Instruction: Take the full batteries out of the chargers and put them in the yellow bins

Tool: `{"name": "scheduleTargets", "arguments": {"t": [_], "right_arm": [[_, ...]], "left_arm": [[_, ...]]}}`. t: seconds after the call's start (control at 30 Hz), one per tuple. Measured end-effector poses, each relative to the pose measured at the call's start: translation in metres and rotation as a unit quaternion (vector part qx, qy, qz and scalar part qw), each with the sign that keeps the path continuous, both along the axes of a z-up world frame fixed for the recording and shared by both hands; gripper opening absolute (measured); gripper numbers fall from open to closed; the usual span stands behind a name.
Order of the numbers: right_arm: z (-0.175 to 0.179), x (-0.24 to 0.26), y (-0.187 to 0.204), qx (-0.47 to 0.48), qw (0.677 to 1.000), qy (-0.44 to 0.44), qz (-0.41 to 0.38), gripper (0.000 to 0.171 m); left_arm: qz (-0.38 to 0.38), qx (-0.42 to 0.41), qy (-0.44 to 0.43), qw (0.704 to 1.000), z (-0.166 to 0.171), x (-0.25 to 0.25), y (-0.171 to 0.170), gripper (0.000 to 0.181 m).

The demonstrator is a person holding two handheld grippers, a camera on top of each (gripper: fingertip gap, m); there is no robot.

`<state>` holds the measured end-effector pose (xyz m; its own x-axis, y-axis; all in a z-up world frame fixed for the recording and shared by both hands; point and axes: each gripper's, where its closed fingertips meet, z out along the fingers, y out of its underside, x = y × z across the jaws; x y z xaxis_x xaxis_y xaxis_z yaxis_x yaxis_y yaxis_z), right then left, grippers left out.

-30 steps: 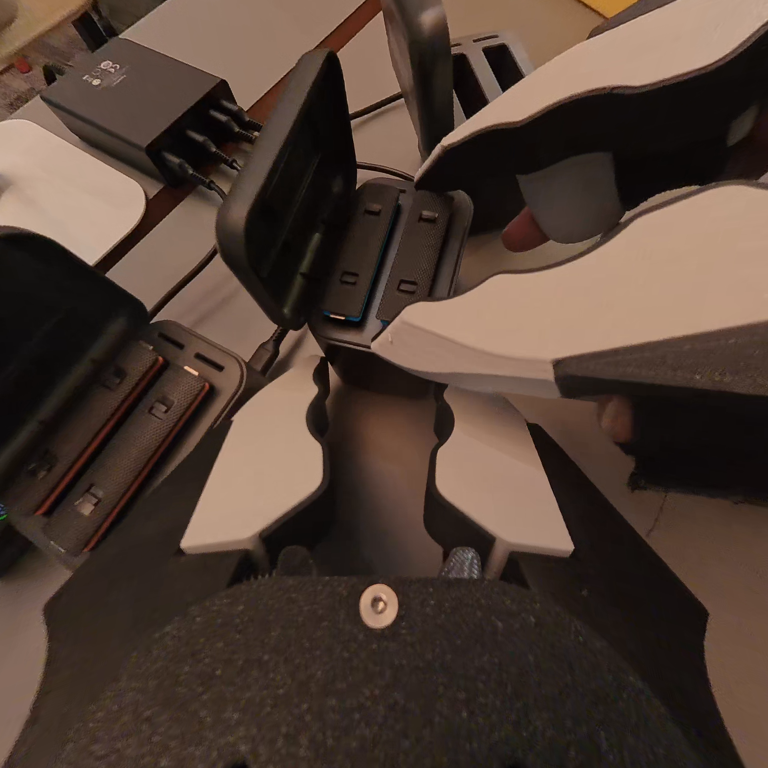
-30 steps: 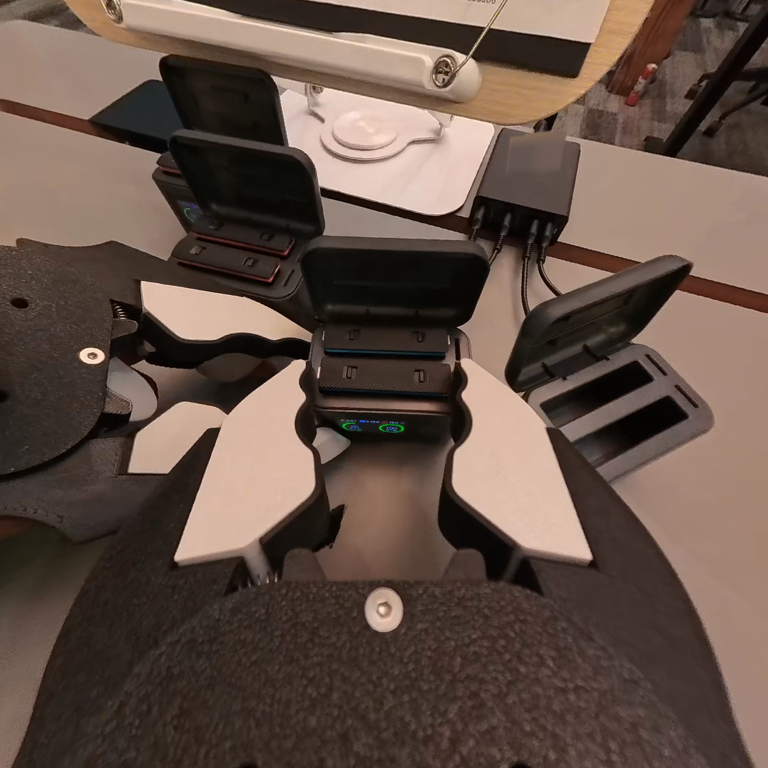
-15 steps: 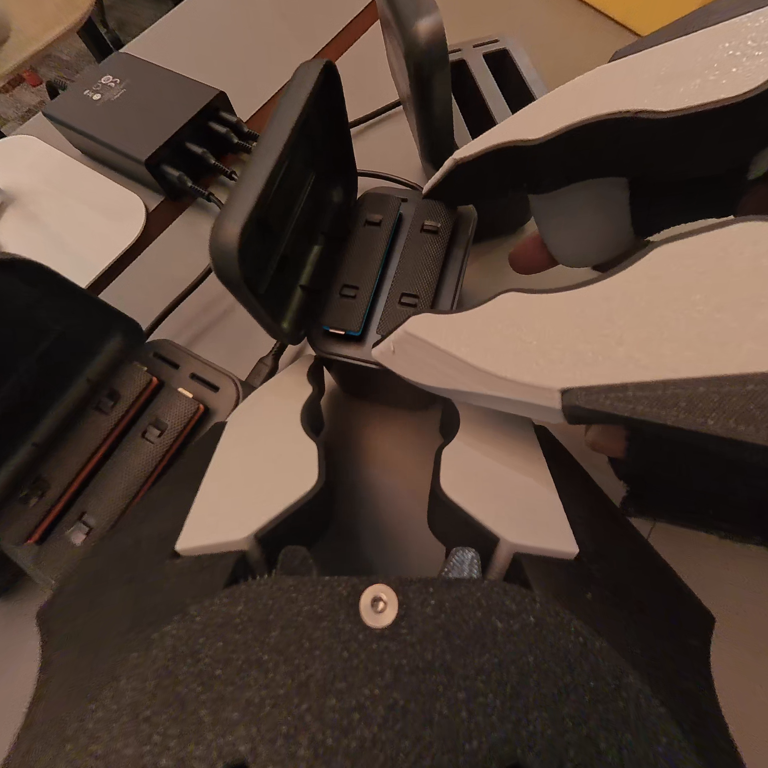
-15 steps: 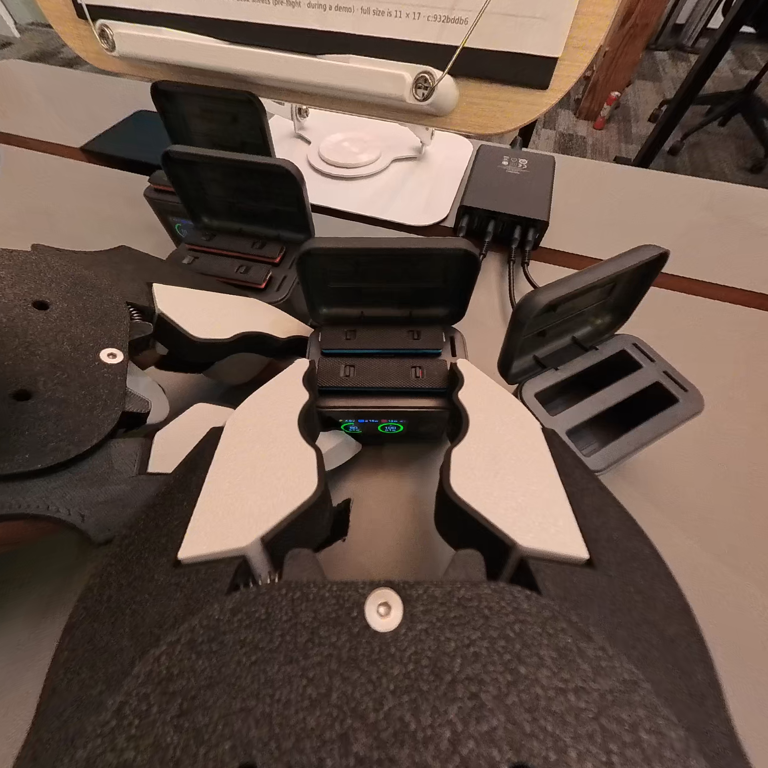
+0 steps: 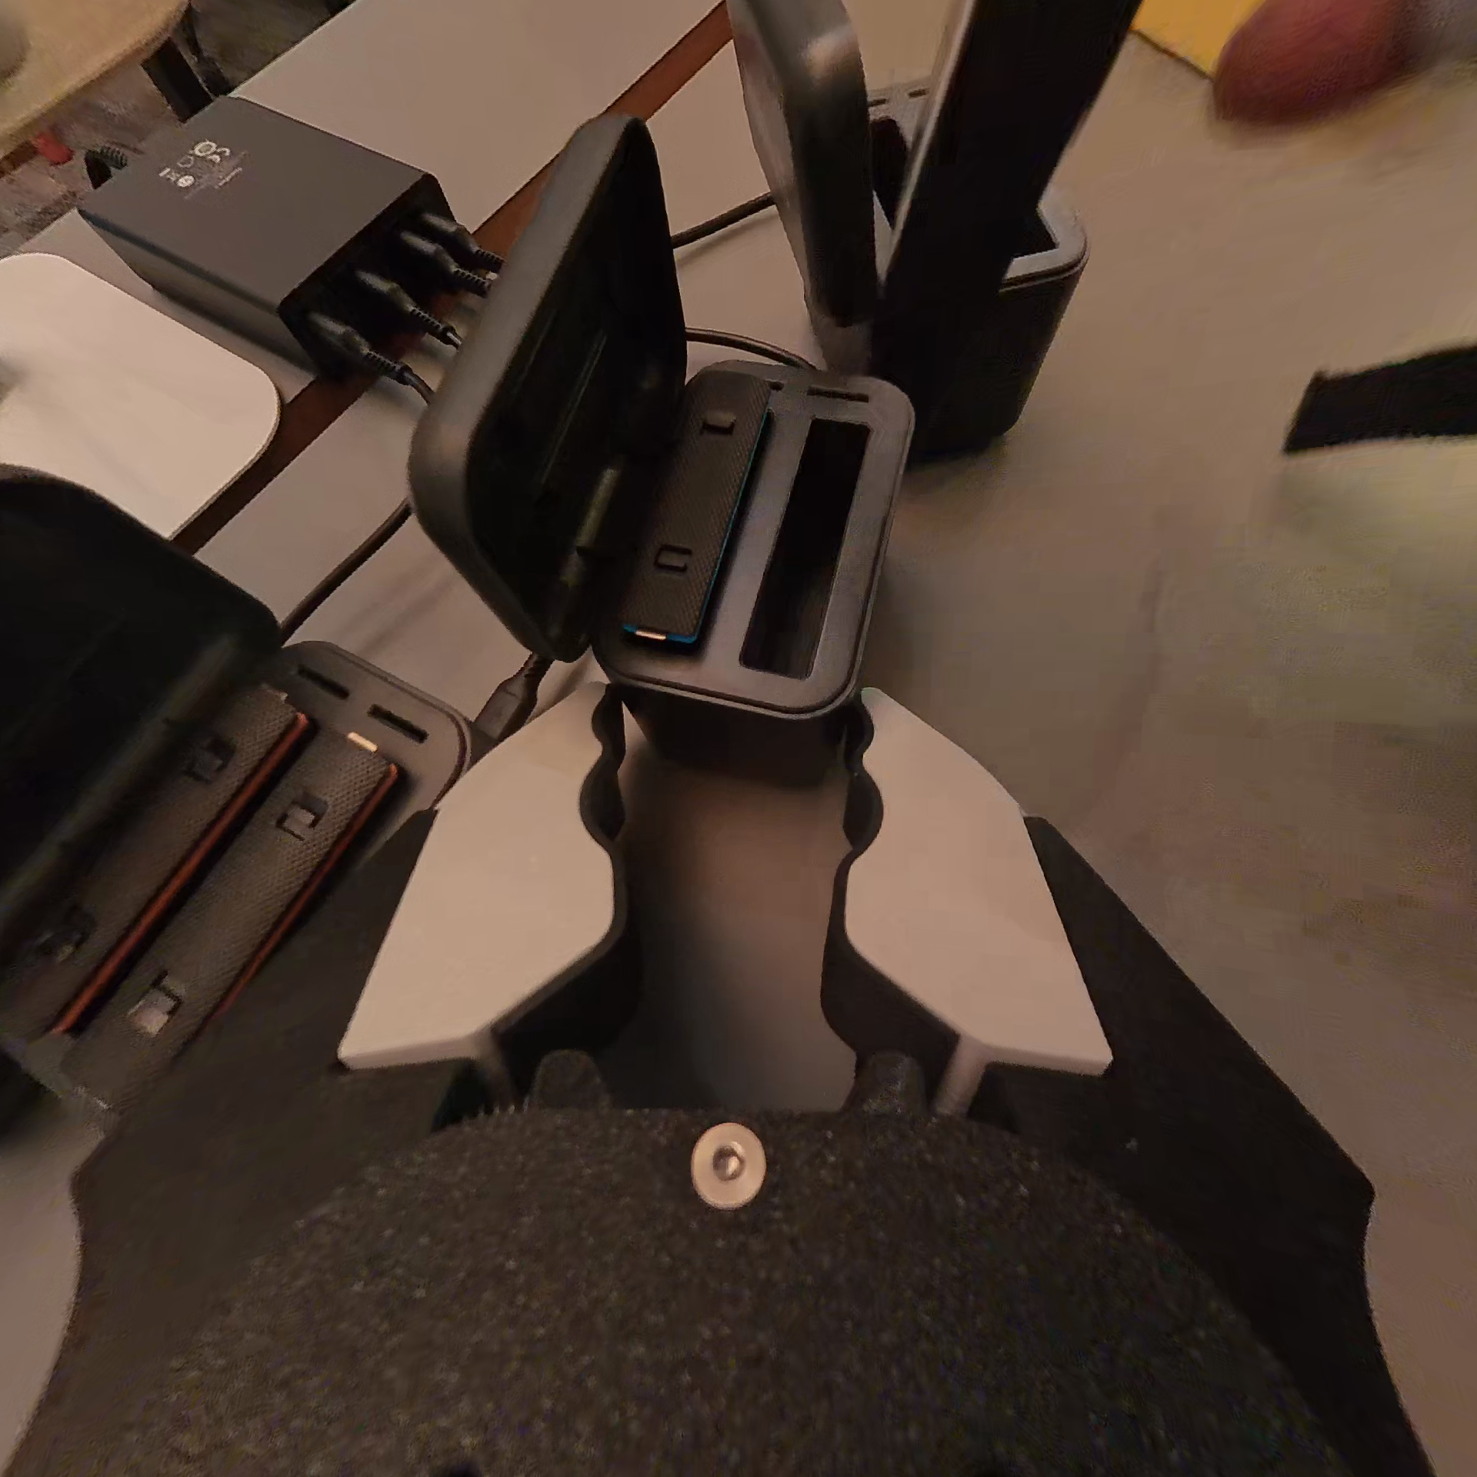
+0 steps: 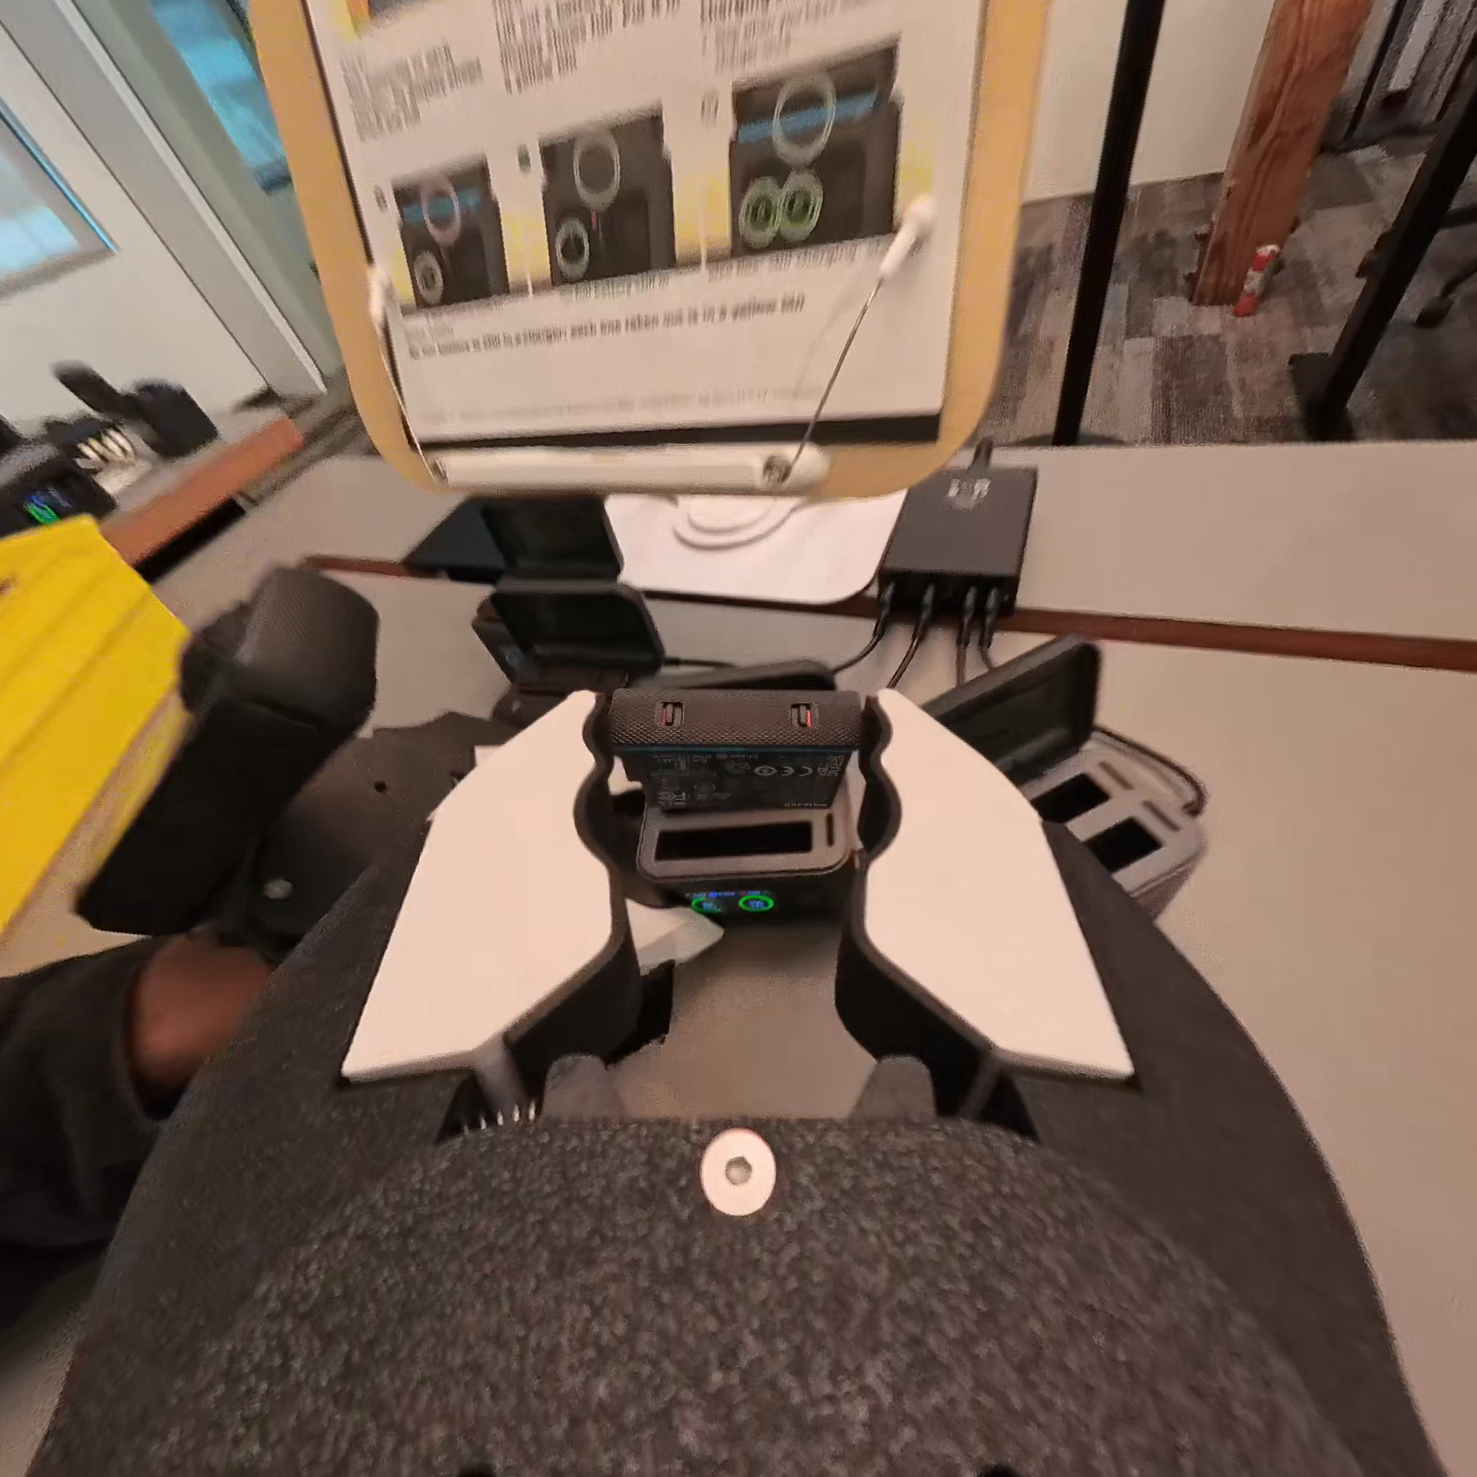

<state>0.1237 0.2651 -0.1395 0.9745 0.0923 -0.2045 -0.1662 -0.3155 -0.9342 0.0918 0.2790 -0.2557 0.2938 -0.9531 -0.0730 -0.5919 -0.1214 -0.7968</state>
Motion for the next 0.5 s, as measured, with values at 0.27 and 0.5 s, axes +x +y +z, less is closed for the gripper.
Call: {"name": "scheduleTargets", "arguments": {"t": [0.27, 0.5], "right_arm": [[0.072, 0.133, -0.027, 0.026, 0.994, -0.043, -0.093, 0.060], [0.055, 0.301, -0.018, -0.076, 0.962, -0.069, -0.254, 0.060]], "left_arm": [[-0.002, -0.015, 0.000, 1.000, 0.001, -0.004, -0.004, 0.055], [-0.006, -0.051, -0.001, 0.999, 0.011, -0.020, -0.014, 0.062]]}}
